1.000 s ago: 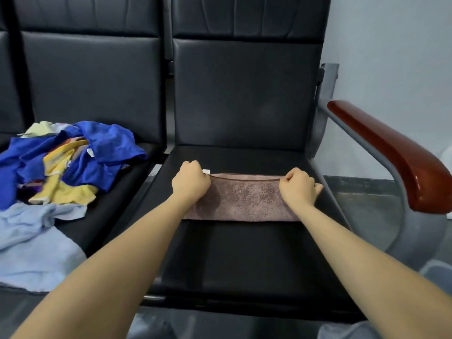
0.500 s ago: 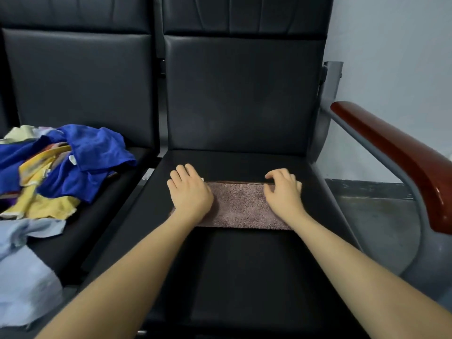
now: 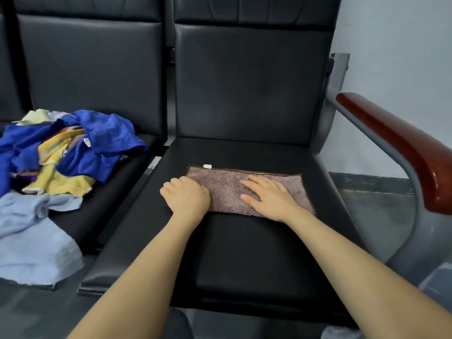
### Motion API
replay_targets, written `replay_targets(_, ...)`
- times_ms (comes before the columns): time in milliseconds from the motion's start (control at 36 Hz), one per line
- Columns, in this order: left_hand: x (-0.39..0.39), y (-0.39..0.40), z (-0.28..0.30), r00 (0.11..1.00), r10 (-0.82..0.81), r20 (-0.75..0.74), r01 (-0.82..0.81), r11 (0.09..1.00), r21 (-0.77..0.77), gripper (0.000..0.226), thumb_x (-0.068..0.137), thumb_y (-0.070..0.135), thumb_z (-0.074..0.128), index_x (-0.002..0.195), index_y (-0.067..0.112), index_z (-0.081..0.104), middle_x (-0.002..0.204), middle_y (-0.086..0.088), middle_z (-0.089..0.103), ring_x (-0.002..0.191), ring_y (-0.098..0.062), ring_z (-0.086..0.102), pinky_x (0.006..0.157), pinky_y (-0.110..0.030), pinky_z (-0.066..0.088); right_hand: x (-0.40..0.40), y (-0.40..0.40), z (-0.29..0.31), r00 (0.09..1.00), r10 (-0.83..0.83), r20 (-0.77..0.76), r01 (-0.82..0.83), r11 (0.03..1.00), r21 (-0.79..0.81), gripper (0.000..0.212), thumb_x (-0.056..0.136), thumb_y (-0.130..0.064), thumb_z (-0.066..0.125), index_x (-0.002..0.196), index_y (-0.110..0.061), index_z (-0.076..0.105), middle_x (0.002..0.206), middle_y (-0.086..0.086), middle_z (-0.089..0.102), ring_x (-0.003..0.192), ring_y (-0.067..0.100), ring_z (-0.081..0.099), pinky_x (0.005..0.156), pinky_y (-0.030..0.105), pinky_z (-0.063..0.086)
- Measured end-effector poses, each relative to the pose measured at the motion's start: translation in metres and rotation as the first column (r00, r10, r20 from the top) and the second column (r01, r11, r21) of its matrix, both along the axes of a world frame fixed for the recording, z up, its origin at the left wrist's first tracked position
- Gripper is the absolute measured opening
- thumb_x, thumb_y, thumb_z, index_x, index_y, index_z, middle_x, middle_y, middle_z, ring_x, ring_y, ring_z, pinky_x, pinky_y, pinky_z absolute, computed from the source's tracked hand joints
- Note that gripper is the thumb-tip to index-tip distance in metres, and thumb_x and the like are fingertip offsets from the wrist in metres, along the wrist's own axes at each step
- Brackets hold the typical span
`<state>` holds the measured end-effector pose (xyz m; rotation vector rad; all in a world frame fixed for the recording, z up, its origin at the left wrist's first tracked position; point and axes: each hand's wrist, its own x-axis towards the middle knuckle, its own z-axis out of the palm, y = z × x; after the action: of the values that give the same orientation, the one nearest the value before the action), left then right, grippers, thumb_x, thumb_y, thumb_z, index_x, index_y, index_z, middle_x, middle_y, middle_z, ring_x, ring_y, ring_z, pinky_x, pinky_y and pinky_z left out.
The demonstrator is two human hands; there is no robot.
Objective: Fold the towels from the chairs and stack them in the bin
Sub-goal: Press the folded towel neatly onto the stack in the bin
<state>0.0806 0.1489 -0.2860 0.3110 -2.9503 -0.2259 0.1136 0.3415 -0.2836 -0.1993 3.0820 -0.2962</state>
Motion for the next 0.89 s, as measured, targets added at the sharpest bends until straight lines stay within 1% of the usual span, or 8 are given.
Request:
replay_targets(167,0.003,-0.011,0.005,0.999,-0.042,0.003,0.042,0.992,0.117,0.040,0.096,0.032,0.048,0.119,0.000,0.046,0.127,-0.018,0.047,0.119,-0.036,0.045,0.098,-0.040,0.032,0.004,-0.005,0.000,1.000,-0.007,0.013,0.007,1.000,-0.009,0.058,0.095,-0.060,0.031,0.149,-0.039,0.023,0.159,-0.010,0.015,0.146,0.012,0.010,0.119,0.041,0.005)
replay_targets(250,0.006,-0.014,0.010,0.993,-0.100,-0.063,0.111,0.975,0.191,0.030,0.098,0.027,0.045,0.116,0.003,0.041,0.119,-0.016,0.056,0.109,-0.034,0.055,0.082,-0.038,0.039,0.008,-0.008,0.002,0.999,-0.011,0.031,0.012,1.000,-0.007,0.064,0.093,-0.065,0.032,0.150,-0.038,0.022,0.159,-0.010,0.013,0.146,0.012,0.008,0.119,0.041,0.004)
replay_targets(333,0.010,-0.019,0.026,0.972,-0.115,-0.207,0.182,0.921,0.343,0.022,0.099,0.024,0.044,0.111,0.006,0.041,0.108,-0.011,0.062,0.100,-0.033,0.059,0.069,-0.035,0.035,0.011,-0.017,0.004,0.999,0.000,0.044,-0.001,0.999,0.033,0.072,0.089,-0.071,0.029,0.151,-0.036,0.016,0.160,-0.009,0.008,0.147,0.013,0.004,0.120,0.040,0.001)
replay_targets(472,0.022,-0.021,0.049,0.887,-0.151,-0.437,0.360,0.818,0.448,0.018,0.096,0.027,0.051,0.108,0.013,0.052,0.100,-0.001,0.064,0.094,-0.022,0.060,0.075,-0.034,0.046,0.008,-0.051,0.002,0.999,0.019,0.028,-0.021,0.998,0.058,0.078,0.087,-0.074,0.029,0.152,-0.032,0.015,0.161,-0.005,0.007,0.147,0.017,0.004,0.119,0.043,0.003)
replay_targets(556,0.027,-0.020,0.055,0.867,-0.151,-0.474,0.432,0.703,0.565,0.014,0.093,0.024,0.056,0.103,0.015,0.059,0.090,0.008,0.063,0.087,-0.013,0.060,0.074,-0.029,0.048,0.003,-0.069,0.002,0.999,0.029,0.013,-0.029,0.998,-0.054,0.073,0.088,-0.070,0.037,0.149,-0.031,0.026,0.158,-0.004,0.020,0.145,0.020,0.016,0.118,0.044,0.011)
replay_targets(667,0.028,-0.017,0.059,0.882,-0.114,-0.456,0.433,0.578,0.692,0.009,0.091,0.022,0.058,0.098,0.019,0.063,0.080,0.017,0.058,0.074,0.004,0.055,0.059,-0.004,0.037,0.005,-0.073,0.010,0.996,-0.061,-0.064,0.027,0.897,-0.442,0.044,0.093,-0.045,0.051,0.133,-0.026,0.051,0.134,-0.004,0.054,0.126,0.018,0.048,0.109,0.041,0.034)
replay_targets(833,0.032,0.005,0.059,0.888,-0.268,-0.374,0.458,0.426,0.780,0.011,0.089,0.019,0.061,0.100,0.021,0.064,0.082,0.013,0.063,0.075,0.000,0.059,0.058,-0.006,0.043,0.015,-0.040,0.021,0.940,-0.308,-0.143,0.232,0.890,-0.392,0.028,0.099,-0.039,0.042,0.112,-0.026,0.063,0.114,-0.005,0.060,0.112,0.017,0.053,0.093,0.033,0.027)
replay_targets(889,0.035,0.016,0.054,0.864,-0.407,-0.297,0.455,0.377,0.807,0.019,0.089,0.021,0.062,0.109,0.019,0.062,0.087,0.007,0.067,0.078,-0.005,0.063,0.068,-0.016,0.051,0.018,-0.026,0.022,0.915,-0.386,-0.121,0.305,0.855,-0.419,0.032,0.100,-0.041,0.038,0.107,-0.025,0.064,0.110,-0.004,0.061,0.111,0.019,0.053,0.095,0.036,0.027)
